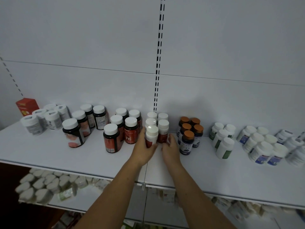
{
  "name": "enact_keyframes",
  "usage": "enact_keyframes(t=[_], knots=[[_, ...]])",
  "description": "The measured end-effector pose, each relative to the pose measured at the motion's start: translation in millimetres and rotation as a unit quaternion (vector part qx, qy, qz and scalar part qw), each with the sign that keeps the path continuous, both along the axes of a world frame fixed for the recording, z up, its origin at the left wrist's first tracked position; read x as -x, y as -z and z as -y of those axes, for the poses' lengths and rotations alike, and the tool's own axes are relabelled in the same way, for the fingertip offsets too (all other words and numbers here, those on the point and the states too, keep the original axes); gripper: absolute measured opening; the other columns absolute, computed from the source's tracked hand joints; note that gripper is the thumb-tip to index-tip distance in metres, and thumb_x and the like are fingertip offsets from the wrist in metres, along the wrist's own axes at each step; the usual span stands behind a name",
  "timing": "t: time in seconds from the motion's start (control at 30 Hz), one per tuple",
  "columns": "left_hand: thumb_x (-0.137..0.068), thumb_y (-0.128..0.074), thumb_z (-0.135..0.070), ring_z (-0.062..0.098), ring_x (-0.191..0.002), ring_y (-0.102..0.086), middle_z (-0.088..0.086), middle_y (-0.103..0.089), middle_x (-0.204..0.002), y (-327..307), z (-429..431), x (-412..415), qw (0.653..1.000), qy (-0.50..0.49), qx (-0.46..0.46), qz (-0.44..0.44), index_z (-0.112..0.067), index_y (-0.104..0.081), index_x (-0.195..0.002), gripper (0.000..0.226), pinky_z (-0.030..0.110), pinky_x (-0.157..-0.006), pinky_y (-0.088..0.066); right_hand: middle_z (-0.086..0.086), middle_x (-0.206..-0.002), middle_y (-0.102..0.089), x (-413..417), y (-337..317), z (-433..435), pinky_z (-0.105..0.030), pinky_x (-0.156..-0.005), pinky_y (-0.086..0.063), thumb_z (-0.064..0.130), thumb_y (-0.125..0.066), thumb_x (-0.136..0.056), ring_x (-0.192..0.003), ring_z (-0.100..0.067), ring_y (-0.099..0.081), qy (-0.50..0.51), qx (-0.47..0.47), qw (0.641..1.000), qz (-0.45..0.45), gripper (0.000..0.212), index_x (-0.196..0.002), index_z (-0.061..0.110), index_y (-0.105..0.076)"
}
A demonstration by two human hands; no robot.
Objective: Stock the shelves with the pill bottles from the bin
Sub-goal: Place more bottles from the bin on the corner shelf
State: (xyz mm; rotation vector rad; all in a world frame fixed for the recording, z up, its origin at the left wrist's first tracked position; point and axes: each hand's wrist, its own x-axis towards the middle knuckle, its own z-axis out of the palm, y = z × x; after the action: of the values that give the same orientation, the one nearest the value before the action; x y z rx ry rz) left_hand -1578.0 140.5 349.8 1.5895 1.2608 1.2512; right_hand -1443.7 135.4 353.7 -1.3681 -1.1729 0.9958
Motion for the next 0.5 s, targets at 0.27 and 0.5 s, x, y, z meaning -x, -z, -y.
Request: enact_keyframes(t=[0.27, 0.5], knots=[[-0.092, -0.071, 0.001, -0.007, -0.128, -0.056, -0.009, -0.059, -0.142, 9, -5, 2, 1.0, -0.016, -0.002, -0.017, -0.026, -0.042, -0.153, 0.073, 0.009, -0.098, -0.046, 0.008, -0.13, -0.066, 1, 3, 5, -0.035, -0.107, -0.048, 0.01, -0.05, -0.102, -0.117, -0.012, -0.062, -0.006, -0.012, 1.0, 0.021, 0.046, -0.143, 0.03, -0.055], [-0.09, -0.081, -0.017, -0.016, -0.134, -0.045, -0.025, -0.049, -0.151, -5, 11, 9, 1.0, -0.017, 0.008, -0.019, -0.038, -0.036, -0.154, 0.081, 0.009, -0.105, -0.04, 0.018, -0.128, -0.062, 2, -7, 26, -0.011, -0.095, -0.044, 0.015, -0.054, -0.106, -0.117, 0.007, -0.058, -0.017, -0.029, 0.999, 0.022, 0.042, -0.146, 0.028, -0.053]])
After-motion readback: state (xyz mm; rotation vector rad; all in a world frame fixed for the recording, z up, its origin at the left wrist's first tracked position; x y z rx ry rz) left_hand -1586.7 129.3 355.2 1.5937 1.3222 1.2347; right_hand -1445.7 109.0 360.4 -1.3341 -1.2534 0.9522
